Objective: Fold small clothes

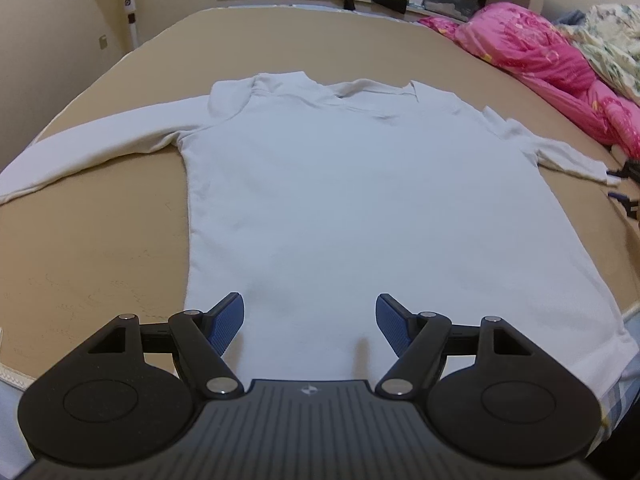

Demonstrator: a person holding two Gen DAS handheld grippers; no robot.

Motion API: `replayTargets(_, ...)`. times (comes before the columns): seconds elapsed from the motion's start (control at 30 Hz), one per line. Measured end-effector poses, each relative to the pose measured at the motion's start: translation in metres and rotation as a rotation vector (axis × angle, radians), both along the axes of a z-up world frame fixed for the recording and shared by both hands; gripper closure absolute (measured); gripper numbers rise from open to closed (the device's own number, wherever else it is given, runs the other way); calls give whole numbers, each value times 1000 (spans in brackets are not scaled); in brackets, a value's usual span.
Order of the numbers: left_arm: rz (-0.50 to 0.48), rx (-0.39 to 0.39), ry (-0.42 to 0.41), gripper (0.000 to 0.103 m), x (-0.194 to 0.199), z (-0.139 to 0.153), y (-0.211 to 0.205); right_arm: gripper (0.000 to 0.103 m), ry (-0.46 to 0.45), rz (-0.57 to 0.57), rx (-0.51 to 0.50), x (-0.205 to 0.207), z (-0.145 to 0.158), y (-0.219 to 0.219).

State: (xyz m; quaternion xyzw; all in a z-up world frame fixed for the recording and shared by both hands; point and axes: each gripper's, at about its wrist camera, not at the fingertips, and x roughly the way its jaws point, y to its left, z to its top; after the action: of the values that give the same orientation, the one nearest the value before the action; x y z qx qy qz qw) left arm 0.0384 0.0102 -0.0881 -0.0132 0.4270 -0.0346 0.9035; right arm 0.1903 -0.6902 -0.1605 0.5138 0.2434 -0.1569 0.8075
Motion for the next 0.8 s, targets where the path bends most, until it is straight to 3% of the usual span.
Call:
replayTargets(0.17, 29, -22, 8, 25, 3, -1, 4, 60, -33, -63, 29, 13, -19, -18)
replayTargets(0.47, 51, -48, 33, 25, 7, -4, 11, 63, -52, -111, -14, 42, -25, -23)
replayTargets(0.53, 58, -65, 34, 25, 7, -3, 13, 75, -30, -121, -51, 48, -23, -19)
replayTargets(0.57, 64, -78, 35, 25, 8, -2, 15, 90, -17, -124, -62, 51, -23, -18)
replayTargets(0.6, 69, -90, 36, 25, 8, -2, 17, 99, -3, -126, -73, 54, -22, -16)
replayTargets(0.7, 87, -133, 32, 25, 8, 2, 24, 100, 41, -142, -203, 62, -4, -3)
replayTargets(0.8, 108, -146, 18, 25, 5, 7, 31, 100, 15, -126, -397, 76, 37, 28)
